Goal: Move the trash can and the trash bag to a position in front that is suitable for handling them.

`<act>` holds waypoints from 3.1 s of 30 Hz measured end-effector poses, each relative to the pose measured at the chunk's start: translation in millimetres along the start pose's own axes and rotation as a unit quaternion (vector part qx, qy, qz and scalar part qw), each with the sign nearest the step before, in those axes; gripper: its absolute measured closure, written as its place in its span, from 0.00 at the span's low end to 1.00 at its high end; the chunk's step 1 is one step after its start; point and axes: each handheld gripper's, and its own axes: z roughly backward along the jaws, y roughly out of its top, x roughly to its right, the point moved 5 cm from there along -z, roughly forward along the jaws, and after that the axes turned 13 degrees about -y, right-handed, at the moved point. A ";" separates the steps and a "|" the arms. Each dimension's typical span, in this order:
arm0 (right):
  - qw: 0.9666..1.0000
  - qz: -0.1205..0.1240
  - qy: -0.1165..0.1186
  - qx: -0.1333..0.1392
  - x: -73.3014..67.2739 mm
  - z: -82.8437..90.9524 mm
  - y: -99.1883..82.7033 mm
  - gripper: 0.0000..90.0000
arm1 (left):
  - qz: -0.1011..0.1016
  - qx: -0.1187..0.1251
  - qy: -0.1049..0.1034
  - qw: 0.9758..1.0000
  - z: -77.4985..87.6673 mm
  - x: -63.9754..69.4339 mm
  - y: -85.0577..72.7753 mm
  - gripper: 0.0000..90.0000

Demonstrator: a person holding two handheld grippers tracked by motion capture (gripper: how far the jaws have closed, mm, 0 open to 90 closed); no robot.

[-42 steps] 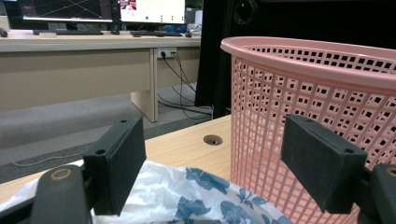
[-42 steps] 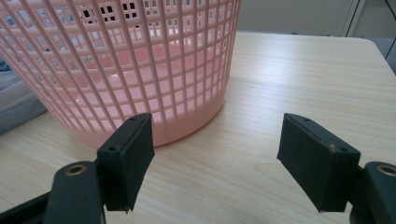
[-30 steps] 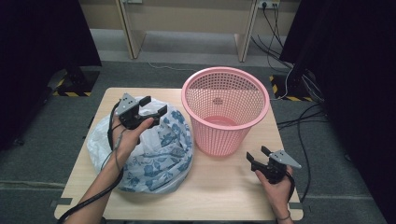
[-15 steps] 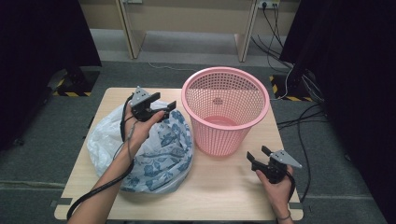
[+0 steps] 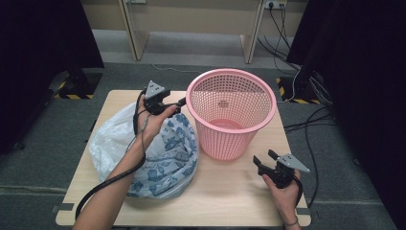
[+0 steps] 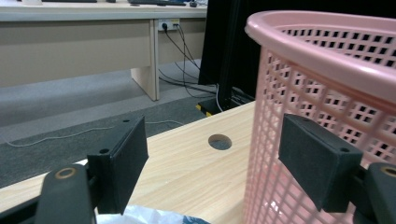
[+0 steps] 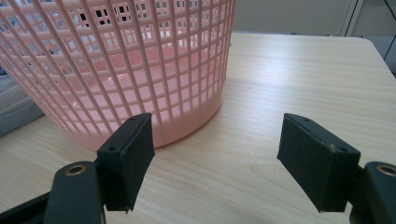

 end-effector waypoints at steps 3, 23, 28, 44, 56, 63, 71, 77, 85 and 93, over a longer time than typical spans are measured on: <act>1.000 0.000 0.000 0.001 0.3 0.1 -0.1 0.30 | 0.002 -0.005 0.000 1.000 -6.1 -3.3 -2.3 0.26; 1.000 -0.003 -0.005 0.003 5.0 1.4 0.4 0.30 | -0.054 0.011 -0.060 0.997 -6.0 16.6 -1.8 0.29; 1.000 -0.015 -0.017 0.010 15.9 4.9 3.1 0.30 | -0.064 0.008 -0.070 0.995 -4.9 24.1 -4.3 0.29; 0.999 -0.032 -0.030 0.017 29.1 7.0 6.1 0.30 | -0.112 0.007 -0.116 0.987 7.7 69.2 -9.0 0.29; 0.999 -0.030 -0.030 0.014 28.7 6.8 5.2 0.30 | -0.133 0.009 -0.153 0.979 12.3 107.6 -16.0 0.28; 0.999 -0.031 -0.035 0.016 32.5 7.8 4.6 0.30 | -0.132 0.015 -0.162 0.978 16.2 116.4 -19.5 0.27; 0.999 -0.027 -0.041 0.011 31.4 6.8 2.9 0.31 | -0.129 0.033 -0.127 0.983 41.3 93.3 -8.5 0.26; 0.999 -0.023 -0.043 0.006 31.0 5.6 0.4 0.31 | -0.125 0.062 -0.090 0.986 83.9 68.0 2.5 0.25; 0.999 -0.020 -0.046 0.002 31.0 4.4 -0.8 0.31 | -0.114 0.096 -0.021 0.989 150.3 29.0 1.8 0.24; 0.999 -0.022 -0.046 0.000 31.3 3.9 -0.7 0.31 | -0.070 0.106 0.042 0.991 200.5 -8.5 -41.1 0.24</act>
